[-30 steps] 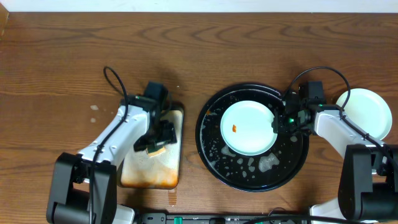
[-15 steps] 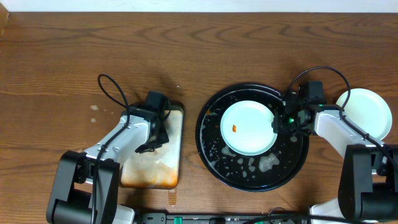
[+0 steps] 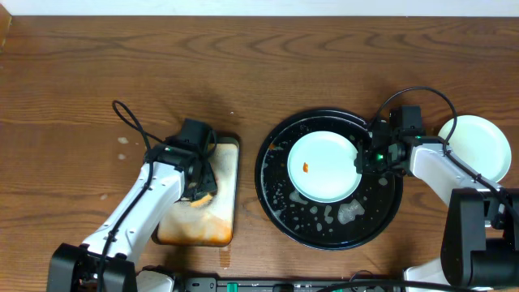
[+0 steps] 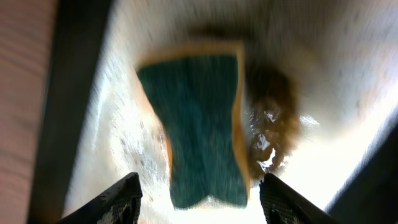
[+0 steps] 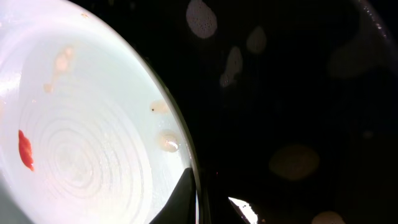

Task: Clean dirty plates on tray and stack at the side
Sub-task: 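Rub the sponge on the soapy tray with the left gripper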

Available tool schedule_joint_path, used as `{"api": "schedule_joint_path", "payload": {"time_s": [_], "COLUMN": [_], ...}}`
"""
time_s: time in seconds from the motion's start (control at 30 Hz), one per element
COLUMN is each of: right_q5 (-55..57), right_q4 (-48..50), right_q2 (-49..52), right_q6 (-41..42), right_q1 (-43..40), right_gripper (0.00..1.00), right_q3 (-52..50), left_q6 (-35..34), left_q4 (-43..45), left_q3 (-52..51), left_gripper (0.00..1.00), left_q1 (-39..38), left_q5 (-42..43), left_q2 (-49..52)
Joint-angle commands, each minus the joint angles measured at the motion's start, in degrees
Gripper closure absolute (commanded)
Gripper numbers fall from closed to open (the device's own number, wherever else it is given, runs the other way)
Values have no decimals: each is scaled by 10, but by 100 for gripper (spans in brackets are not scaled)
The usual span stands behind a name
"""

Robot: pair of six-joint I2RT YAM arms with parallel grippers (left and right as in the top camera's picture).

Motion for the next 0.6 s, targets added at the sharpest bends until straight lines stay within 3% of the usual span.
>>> {"api": "schedule_joint_path", "payload": {"time_s": [0.0, 0.2, 0.43, 0.5, 0.57], "right_q5": [42, 42, 42, 42, 42], "right_q4": [-17, -18, -17, -17, -17], "right_q2": [30, 30, 30, 30, 30], "right_q6": [7, 8, 8, 10, 10], "right_q1": [2, 2, 2, 2, 2], "right_gripper": [99, 99, 99, 99, 99], "right_q3": [-26, -26, -26, -26, -26], "left_q6": [15, 15, 15, 16, 24], "left_q4": [31, 117, 137, 131, 125], "left_q3": [-3, -46, -46, -46, -43], "left_gripper": [37, 40, 75, 89, 92], "left_q1": [0, 0, 0, 0, 0], "left_q5": [-51, -80, 1, 26, 41], "left_q2": [7, 67, 125, 124, 116]}}
